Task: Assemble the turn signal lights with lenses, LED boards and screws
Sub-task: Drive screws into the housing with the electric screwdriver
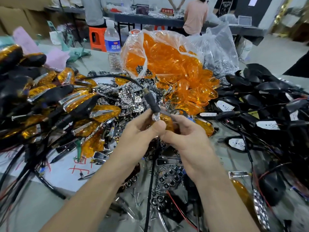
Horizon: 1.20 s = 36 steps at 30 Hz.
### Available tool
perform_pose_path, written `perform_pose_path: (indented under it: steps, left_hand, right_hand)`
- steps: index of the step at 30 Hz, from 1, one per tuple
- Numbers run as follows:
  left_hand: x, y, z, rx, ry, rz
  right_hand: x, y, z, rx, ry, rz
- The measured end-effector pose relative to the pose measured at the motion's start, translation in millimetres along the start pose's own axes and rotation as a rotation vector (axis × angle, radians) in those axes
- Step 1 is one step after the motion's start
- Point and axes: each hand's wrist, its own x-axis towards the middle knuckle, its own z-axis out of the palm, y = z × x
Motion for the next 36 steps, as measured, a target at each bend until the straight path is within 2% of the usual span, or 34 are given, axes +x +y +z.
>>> perform_pose_path:
  steps: [4,8,14,18,25,29,32,36]
  left_hand:
    - [2,3,-8,-0.114,-0.032,-0.095]
    - [1,3,-8,-0.216,-0.045,-0.164]
    - [-1,6,-18,-0.332,-0.181,-0.139]
    - [-1,5,-19,-0.359,-0.191,-0.090]
    - [-2,6,-18,-0.360,-0.208,-0.044]
    - [2,2,-13,-0.355,-0.120,-0.083]
    - [5,3,-12,-0.273,-0.042,-0.112]
    - [8,2,-14,-0.330,0.013,-0.156]
  right_hand:
    - [-4,4,9,-0.177,-0.086,-0.062]
    - [-6,4,13,-0.253,-0.095,-0.089]
    - [-7,0,13,-0.166,-0.138,-0.056]
    - [-4,3,13,-0.033,-0.140,-0.120]
    - [-3,5,12,-0.016,-0.150,-0.186]
    - [-4,1,13,-0.043,-0.090,-0.110]
    - [-6,-3,11,-0.090,-0.180,-0.013]
    - [-7,-4,12,-0.130,-0.128,-0.033]
